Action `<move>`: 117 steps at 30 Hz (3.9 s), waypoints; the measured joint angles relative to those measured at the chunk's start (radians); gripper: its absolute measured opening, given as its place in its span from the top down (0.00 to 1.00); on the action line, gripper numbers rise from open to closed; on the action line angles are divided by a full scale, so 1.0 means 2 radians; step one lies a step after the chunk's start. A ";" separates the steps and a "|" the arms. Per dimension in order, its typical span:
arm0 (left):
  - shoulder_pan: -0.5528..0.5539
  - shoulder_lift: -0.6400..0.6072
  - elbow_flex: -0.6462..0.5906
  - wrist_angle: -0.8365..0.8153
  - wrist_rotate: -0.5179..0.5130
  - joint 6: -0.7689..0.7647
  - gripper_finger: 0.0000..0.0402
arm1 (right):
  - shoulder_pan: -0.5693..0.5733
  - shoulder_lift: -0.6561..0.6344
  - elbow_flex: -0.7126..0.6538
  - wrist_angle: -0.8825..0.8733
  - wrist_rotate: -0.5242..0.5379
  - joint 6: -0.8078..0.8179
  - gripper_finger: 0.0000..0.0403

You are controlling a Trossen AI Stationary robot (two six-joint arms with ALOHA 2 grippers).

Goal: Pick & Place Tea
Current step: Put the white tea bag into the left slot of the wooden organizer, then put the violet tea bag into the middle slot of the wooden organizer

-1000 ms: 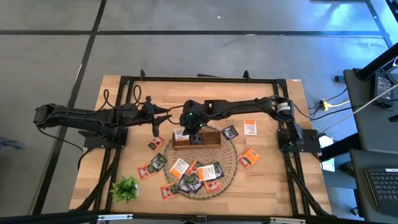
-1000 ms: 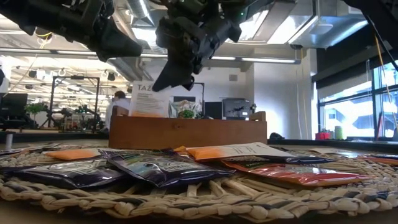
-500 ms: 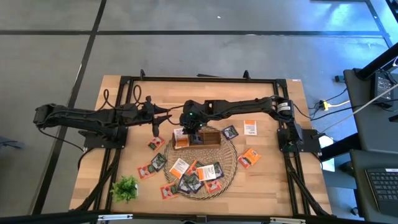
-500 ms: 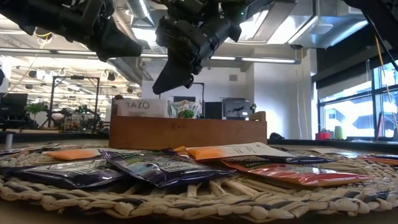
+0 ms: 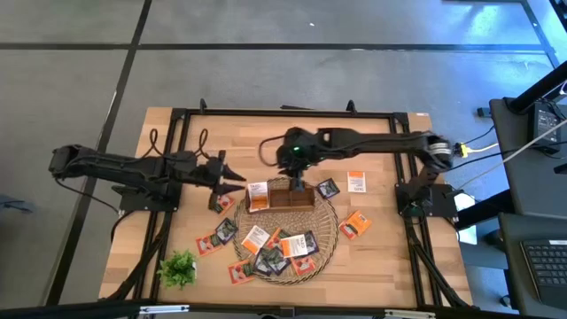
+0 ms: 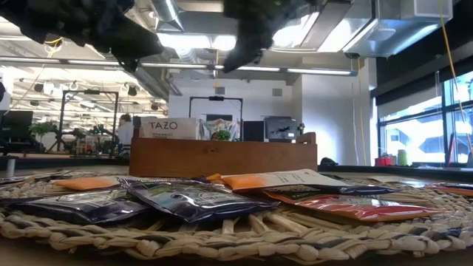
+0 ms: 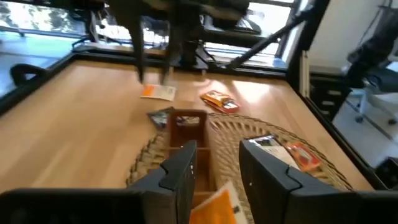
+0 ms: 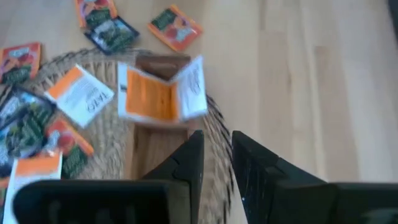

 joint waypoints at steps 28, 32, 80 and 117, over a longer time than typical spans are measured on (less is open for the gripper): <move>-0.177 0.314 0.195 -0.122 -0.068 -0.071 0.71 | -0.020 -0.230 -0.255 0.219 0.080 0.037 0.79; -0.174 0.337 0.208 -0.177 -0.107 -0.070 0.72 | -0.020 -0.230 -0.255 0.219 0.080 0.040 0.79; -0.065 0.276 0.209 -0.198 -0.232 -0.079 0.71 | -0.034 -0.295 -0.348 0.131 0.075 0.155 0.79; 0.099 0.421 0.319 -0.132 -0.035 0.072 0.72 | -0.047 -0.254 -0.587 0.368 0.013 0.068 0.78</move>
